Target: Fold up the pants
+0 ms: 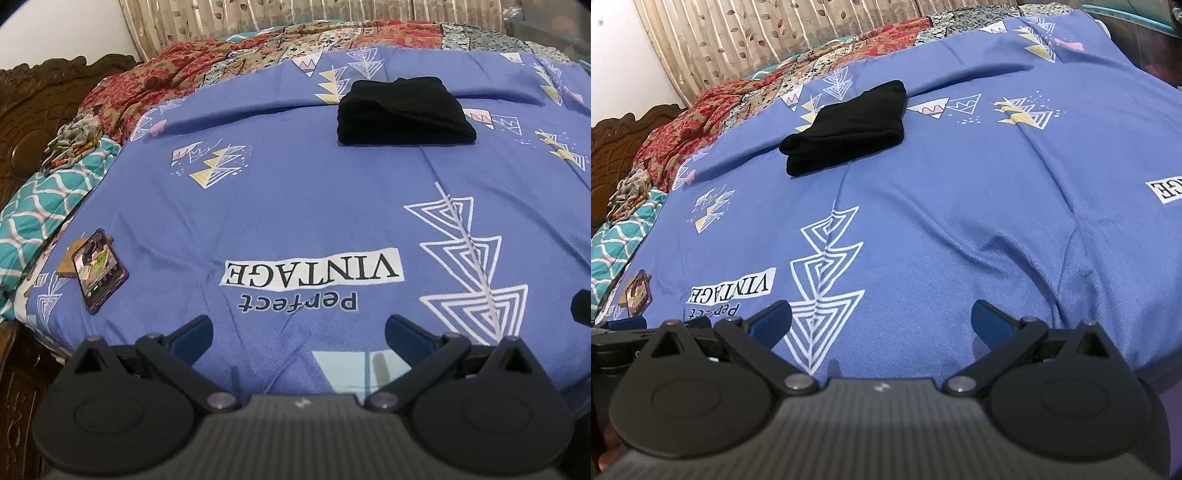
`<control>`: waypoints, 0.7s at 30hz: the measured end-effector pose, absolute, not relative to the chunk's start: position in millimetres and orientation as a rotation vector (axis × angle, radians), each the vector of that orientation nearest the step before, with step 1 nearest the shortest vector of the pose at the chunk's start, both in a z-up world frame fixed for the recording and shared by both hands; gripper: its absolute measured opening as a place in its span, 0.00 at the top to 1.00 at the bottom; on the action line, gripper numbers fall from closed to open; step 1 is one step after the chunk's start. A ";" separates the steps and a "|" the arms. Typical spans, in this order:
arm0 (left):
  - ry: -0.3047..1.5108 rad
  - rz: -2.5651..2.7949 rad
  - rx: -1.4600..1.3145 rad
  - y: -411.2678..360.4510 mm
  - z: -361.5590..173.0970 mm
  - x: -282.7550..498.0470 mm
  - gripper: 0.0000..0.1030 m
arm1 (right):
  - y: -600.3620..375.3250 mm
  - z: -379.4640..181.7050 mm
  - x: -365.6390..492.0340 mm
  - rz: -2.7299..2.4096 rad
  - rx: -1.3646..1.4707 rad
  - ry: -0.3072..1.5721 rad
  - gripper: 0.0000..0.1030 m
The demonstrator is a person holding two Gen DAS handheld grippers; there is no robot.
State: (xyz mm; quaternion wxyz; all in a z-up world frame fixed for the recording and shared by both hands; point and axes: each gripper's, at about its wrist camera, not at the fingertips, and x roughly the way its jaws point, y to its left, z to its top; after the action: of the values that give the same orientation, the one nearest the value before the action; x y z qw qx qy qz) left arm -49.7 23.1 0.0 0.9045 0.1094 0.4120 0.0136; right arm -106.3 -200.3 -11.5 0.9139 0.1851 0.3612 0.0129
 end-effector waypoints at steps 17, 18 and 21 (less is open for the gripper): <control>0.913 0.028 0.217 23.7 -10.9 -48.7 0.00 | -201.4 -13.5 -105.7 0.022 0.387 0.754 0.00; 0.917 0.027 0.216 23.7 -11.5 -48.6 0.00 | -201.4 -13.4 -105.4 0.021 0.387 0.755 0.00; 0.931 0.016 0.218 24.1 -13.4 -47.5 0.00 | -202.1 -13.5 -105.3 0.023 0.387 0.756 0.00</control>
State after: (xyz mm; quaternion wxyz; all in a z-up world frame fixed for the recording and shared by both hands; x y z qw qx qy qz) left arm -47.5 24.1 -13.4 0.8879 0.1048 0.4479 0.0079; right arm -105.3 -202.1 -13.5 0.9112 0.1877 0.3666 0.0112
